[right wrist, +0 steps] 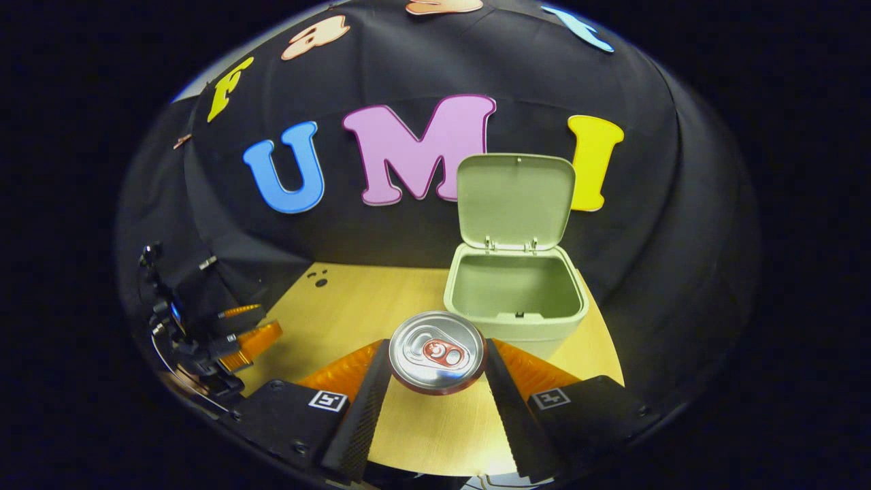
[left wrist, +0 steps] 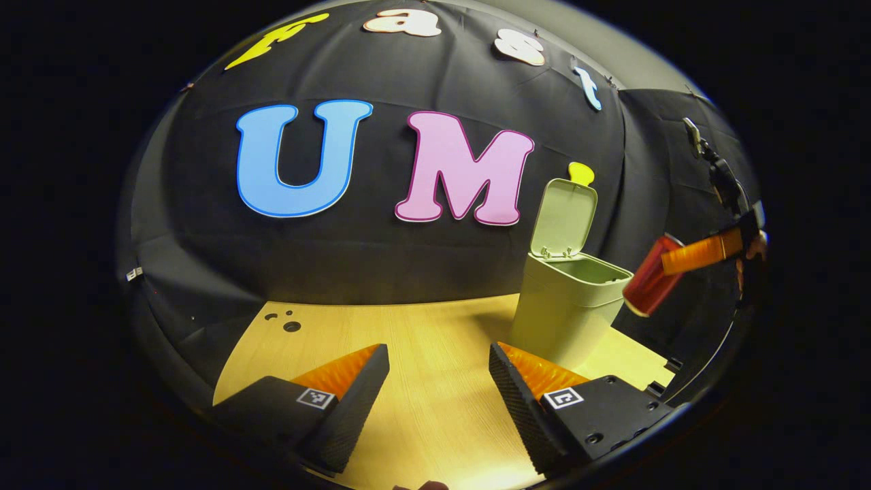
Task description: Press the lid of the desktop garbage bin to open it, pick up the crumpled paper on the desktop and throw it into the bin, then pick up the pop can on the desktop and drop it into the bin, and finally close the garbage bin lid.
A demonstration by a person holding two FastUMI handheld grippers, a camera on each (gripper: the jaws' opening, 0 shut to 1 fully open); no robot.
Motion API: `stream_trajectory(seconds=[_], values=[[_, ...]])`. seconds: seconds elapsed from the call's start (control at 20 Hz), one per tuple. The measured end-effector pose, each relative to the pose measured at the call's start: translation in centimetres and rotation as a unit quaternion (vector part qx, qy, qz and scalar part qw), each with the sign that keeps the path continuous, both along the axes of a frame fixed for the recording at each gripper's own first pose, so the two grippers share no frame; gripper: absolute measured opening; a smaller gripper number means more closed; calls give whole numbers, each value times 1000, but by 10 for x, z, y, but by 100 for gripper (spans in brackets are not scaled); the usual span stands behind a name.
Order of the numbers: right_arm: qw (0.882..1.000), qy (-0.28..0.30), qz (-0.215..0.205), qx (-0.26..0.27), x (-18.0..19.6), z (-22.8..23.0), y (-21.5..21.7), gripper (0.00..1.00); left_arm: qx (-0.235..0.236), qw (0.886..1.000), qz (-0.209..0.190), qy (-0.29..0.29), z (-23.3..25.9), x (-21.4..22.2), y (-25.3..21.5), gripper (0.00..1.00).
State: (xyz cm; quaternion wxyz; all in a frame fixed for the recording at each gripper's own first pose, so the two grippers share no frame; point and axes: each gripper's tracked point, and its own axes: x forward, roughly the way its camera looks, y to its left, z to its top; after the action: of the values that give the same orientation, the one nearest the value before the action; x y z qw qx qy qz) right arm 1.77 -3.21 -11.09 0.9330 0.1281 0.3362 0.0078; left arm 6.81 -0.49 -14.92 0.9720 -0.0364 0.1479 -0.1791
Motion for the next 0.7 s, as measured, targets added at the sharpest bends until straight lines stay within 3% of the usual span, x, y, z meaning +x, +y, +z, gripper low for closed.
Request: stream_trajectory(seconds=[0.2, 0.4, 0.7], values=[[999, -45, -27, 7, 46, 13, -35, 82, 3, 1000, 15, -1, 2, 1, -3, 95], [997, -49, -52, -2, 82, -16, -64, 82, 10, 999, 40, -8, 7, 4, -7, 95], [999, -20, -23, -20, 118, -73, -75, 82, 13, 996, 83, 1, 9, 6, -15, 95]])
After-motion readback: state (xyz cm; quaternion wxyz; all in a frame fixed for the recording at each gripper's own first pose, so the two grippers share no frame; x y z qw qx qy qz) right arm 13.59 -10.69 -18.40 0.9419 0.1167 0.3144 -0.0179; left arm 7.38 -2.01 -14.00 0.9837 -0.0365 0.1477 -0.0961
